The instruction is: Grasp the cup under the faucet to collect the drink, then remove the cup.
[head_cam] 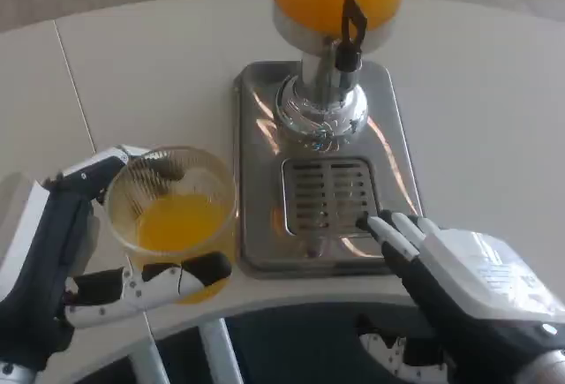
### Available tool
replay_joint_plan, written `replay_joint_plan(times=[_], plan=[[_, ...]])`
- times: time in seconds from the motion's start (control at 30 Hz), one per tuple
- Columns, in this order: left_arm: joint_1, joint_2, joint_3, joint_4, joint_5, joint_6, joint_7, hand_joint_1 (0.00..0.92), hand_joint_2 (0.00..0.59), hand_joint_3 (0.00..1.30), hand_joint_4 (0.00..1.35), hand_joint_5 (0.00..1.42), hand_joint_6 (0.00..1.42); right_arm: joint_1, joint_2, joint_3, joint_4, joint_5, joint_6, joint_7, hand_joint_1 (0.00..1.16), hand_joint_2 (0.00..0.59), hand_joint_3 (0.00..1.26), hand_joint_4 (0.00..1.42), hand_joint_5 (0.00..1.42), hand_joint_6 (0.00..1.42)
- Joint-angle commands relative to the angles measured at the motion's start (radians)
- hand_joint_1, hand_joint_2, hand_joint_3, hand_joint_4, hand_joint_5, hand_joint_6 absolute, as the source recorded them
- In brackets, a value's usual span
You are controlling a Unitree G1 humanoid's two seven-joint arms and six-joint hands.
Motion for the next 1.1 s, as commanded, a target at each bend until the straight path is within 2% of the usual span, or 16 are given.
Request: replay_joint_plan(times=[0.03,0.33,0.57,0.67,0.8,0.93,1.1], plan=[[0.070,0.003,0.048,-0.088,-0.060,-0.077,-0.039,0.583,0.014,0.95,1.16,1.36,1.42,0.035,-0.009,0.015,-0.038,0.001,-0.022,-0.011,0.67,0.480,0.05,0.00,0.00,0.00],[0.157,0.002,0.124,-0.117,-0.121,-0.158,-0.113,0.580,0.012,0.95,1.16,1.36,1.42,0.081,-0.003,0.082,-0.046,-0.052,-0.078,-0.054,0.66,0.481,0.05,0.00,0.00,0.00],[0.164,-0.005,0.148,-0.106,-0.135,-0.187,-0.136,0.579,0.011,0.95,1.16,1.36,1.42,0.126,0.021,0.160,-0.030,-0.173,-0.120,-0.125,0.67,0.483,0.05,0.00,0.00,0.00],[0.162,-0.007,0.151,-0.104,-0.136,-0.193,-0.143,0.580,0.012,0.95,1.16,1.36,1.42,0.139,0.029,0.182,-0.015,-0.200,-0.129,-0.134,0.68,0.485,0.05,0.00,0.00,0.00],[0.166,-0.009,0.152,-0.106,-0.139,-0.202,-0.152,0.581,0.011,0.95,1.16,1.36,1.42,0.147,0.042,0.194,-0.013,-0.215,-0.128,-0.149,0.68,0.486,0.05,0.00,0.00,0.00],[0.174,-0.018,0.148,-0.117,-0.137,-0.206,-0.158,0.582,0.011,0.95,1.16,1.36,1.42,0.168,0.061,0.185,-0.023,-0.224,-0.118,-0.167,0.69,0.487,0.05,0.00,0.00,0.00],[0.182,-0.028,0.147,-0.128,-0.135,-0.208,-0.163,0.583,0.009,0.96,1.16,1.36,1.42,0.192,0.063,0.178,-0.043,-0.221,-0.126,-0.164,0.69,0.487,0.04,0.00,0.00,0.00]])
